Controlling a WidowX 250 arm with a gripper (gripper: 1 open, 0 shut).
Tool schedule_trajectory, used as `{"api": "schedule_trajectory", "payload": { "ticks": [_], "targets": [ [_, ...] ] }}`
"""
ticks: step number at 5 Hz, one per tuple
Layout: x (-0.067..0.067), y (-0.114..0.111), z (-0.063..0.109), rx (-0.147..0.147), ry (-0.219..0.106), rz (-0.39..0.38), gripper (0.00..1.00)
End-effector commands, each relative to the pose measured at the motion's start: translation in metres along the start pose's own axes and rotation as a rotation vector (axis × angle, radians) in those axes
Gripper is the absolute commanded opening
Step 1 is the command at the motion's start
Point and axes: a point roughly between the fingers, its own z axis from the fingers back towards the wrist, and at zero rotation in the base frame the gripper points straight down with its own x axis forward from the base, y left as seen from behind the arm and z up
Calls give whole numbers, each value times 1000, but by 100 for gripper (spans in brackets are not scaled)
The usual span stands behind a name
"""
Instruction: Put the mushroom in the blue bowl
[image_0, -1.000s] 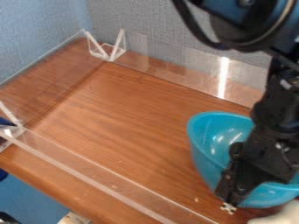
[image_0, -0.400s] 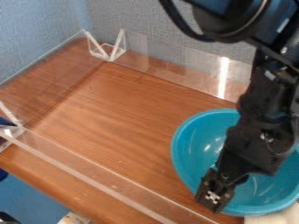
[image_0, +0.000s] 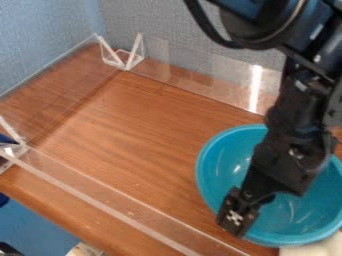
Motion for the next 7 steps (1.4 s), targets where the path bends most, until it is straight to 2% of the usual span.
{"api": "schedule_trajectory", "payload": {
  "ticks": [1,2,3,4,5,7],
  "targets": [
    [-8,5,25,78,-31,27,100],
    [11,10,14,76,-27,-15,100],
    [43,13,-4,69,-20,-97,100],
    [58,13,-5,68,-5,-108,0],
    [69,11,-3,73,4,-111,0],
    [59,9,-4,68,10,-15,0]
  ]
}}
